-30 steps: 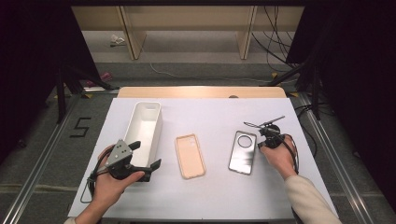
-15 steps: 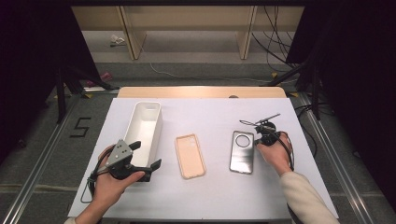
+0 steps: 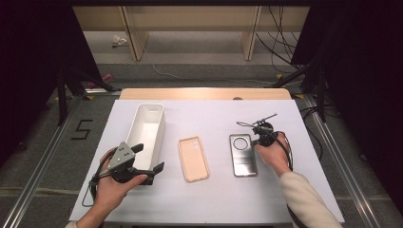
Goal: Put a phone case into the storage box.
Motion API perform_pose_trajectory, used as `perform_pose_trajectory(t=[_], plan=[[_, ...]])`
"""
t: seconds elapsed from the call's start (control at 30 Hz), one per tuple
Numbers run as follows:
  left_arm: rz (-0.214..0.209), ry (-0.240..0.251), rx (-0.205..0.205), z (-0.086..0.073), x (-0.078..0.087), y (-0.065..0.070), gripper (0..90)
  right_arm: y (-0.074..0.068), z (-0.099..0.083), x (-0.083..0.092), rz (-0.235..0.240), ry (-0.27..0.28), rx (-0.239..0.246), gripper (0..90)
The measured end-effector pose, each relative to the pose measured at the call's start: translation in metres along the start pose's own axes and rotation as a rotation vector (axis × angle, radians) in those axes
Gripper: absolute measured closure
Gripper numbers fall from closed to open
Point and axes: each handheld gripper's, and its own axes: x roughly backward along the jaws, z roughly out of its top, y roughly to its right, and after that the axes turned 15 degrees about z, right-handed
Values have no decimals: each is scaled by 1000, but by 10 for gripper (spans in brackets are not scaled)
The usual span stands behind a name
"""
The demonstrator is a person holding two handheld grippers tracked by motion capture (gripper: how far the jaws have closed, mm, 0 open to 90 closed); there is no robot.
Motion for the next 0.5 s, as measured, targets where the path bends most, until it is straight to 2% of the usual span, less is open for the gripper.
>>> perform_pose_trajectory(t=[0.5], plan=[[-3, 4, -2, 0, 0, 0, 21, -11, 5, -5, 24, -2, 37, 900]])
